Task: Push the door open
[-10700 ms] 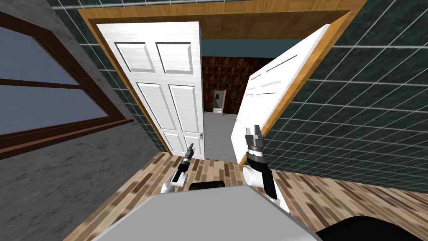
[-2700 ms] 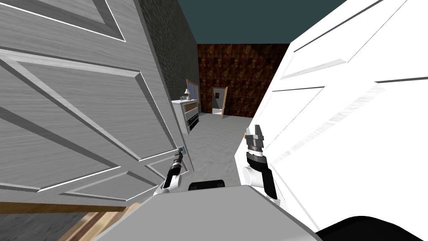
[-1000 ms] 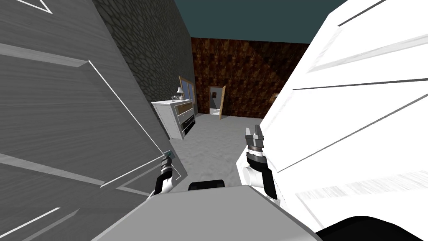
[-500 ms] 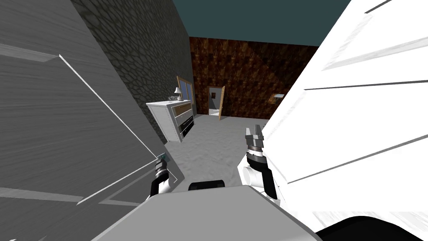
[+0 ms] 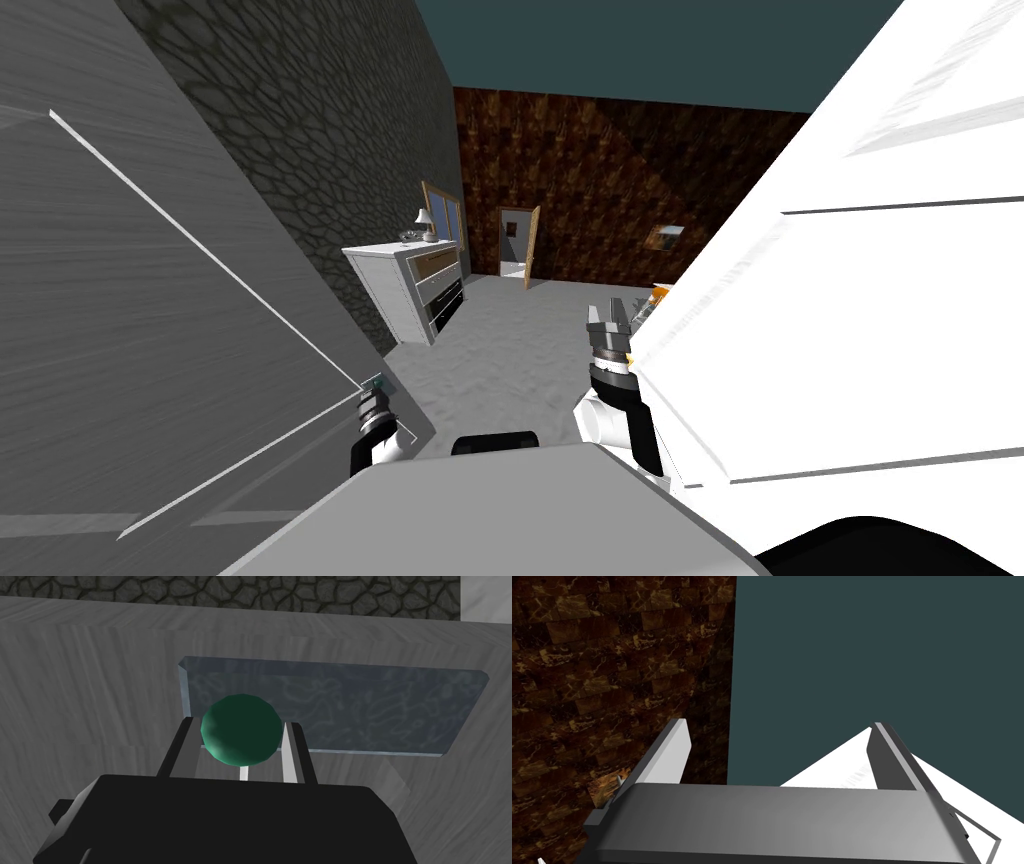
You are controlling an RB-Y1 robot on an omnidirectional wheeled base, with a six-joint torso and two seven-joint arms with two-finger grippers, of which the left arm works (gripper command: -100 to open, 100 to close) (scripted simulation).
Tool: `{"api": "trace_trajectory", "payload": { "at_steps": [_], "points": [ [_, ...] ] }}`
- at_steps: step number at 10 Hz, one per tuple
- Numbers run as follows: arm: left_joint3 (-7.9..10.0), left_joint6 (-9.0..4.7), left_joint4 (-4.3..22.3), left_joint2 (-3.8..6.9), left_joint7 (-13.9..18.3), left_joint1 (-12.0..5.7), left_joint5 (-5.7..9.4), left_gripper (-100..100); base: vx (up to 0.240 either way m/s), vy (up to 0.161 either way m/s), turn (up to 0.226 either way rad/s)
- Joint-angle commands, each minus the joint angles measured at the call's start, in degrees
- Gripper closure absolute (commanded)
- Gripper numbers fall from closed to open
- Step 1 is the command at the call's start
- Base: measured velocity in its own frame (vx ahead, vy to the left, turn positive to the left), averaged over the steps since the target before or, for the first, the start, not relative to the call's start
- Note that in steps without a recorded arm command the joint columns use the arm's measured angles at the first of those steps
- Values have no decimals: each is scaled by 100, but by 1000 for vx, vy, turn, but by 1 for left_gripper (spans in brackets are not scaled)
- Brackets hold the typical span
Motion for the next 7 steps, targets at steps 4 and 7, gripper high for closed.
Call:
{"api": "trace_trajectory", "payload": {
  "at_steps": [4, 7],
  "points": [
    [249, -44, -22, 81, -116, 28, 185, 100, 163, 56, 31],
    [395, -69, -34, 87, -183, 44, 294, 100, 181, 74, 29]
  ]
}}
